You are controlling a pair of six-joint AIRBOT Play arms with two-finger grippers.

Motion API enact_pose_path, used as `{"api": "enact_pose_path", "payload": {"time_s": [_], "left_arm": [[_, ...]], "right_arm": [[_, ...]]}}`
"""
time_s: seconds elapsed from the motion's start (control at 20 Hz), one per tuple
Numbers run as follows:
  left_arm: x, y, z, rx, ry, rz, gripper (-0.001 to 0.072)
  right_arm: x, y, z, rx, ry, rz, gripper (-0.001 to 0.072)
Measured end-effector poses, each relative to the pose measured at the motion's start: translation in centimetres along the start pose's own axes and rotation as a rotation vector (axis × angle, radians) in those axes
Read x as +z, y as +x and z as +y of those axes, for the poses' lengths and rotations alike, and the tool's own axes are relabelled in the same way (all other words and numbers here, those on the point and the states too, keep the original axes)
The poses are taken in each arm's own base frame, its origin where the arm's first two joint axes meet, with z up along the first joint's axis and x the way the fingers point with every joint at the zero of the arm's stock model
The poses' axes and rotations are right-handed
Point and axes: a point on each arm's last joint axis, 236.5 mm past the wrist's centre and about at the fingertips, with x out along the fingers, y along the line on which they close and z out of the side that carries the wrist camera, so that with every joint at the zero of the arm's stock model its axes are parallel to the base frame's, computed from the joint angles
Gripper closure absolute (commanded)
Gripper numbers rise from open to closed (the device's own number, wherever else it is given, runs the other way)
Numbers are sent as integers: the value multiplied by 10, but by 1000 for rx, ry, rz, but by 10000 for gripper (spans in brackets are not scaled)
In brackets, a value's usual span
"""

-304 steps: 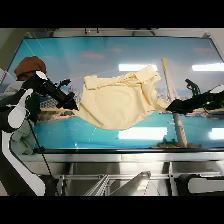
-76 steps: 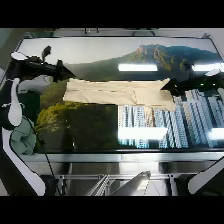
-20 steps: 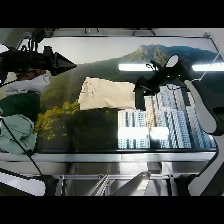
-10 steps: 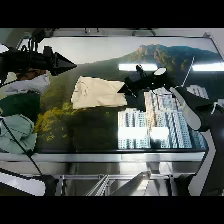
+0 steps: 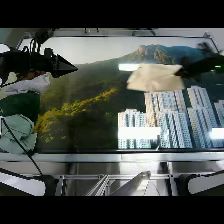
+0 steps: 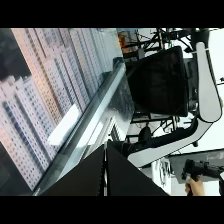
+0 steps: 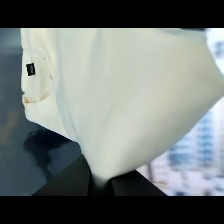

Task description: Fold the shirts.

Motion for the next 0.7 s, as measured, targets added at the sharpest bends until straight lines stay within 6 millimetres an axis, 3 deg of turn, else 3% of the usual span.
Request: {"api": "enact_pose_path", "payload": {"time_s": [0.15, 0.25, 0.35, 0.45, 0.55, 0.6, 0.65, 0.7], "left_arm": [[-4, 10, -3, -2, 4, 27, 710], [-7, 19, -6, -7, 10, 46, 710], [-9, 29, -10, -11, 20, 62, 710], [-12, 40, -14, -16, 29, 79, 710], [-16, 50, -18, -23, 39, 101, 710], [-17, 54, -19, -25, 42, 107, 710], [-18, 57, -21, -27, 45, 115, 709], [-20, 60, -22, -29, 46, 121, 710]], "right_arm": [[-4, -75, -121, -183, 218, -136, 695], [-31, -114, -197, -281, 380, -229, 693], [-78, -141, -267, -371, 542, -306, 693], [-131, -154, -319, -442, 671, -353, 693], [-175, -162, -352, -493, 765, -388, 691], [-194, -166, -364, -515, 798, -401, 648], [-207, -171, -372, -531, 823, -415, 385], [-218, -174, -378, -547, 839, -418, 70]]}}
